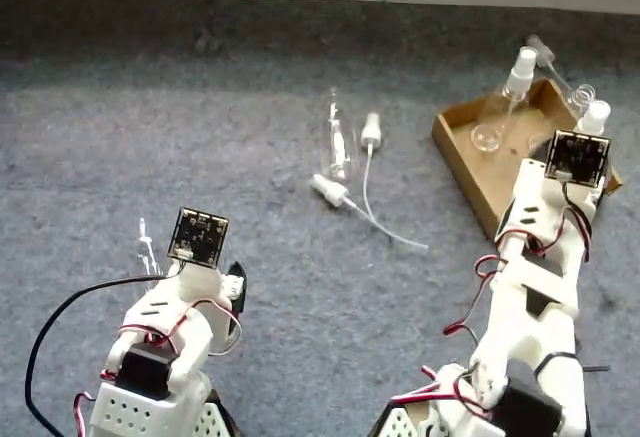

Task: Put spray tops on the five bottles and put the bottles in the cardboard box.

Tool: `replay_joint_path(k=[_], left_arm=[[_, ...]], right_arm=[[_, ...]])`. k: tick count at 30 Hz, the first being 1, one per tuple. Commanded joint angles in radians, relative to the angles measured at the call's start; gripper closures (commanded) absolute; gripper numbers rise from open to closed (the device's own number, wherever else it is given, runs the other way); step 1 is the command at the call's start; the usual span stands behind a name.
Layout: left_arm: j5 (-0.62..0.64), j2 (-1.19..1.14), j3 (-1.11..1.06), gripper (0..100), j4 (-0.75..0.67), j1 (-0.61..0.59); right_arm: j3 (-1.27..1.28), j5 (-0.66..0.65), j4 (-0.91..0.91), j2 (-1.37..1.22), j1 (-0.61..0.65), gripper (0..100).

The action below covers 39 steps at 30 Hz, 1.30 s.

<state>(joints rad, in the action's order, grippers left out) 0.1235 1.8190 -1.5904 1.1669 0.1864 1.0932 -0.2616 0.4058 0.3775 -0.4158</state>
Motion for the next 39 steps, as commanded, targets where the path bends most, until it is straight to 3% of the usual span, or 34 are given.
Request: replay_joint_path(k=[1,4,23,39], left_arm=[[-0.009,0.004,0.008,99,-0.005,-0.008],[-0.009,0.004,0.008,99,-0.005,-0.008],[-0.009,0.004,0.007,99,-0.006,-0.007],[-0.011,0.004,0.007,99,-0.006,-0.007]], right_arm=[[-0.077,0.109,0.110,-0.044,-0.061,83.6],[-0.082,0.169,0.130,-0.117,-0.088,83.6],[-0.377,0.169,0.229,-0.516,-0.085,83.6],[-0.453,0.169,0.229,-0.562,-0.045,83.6]])
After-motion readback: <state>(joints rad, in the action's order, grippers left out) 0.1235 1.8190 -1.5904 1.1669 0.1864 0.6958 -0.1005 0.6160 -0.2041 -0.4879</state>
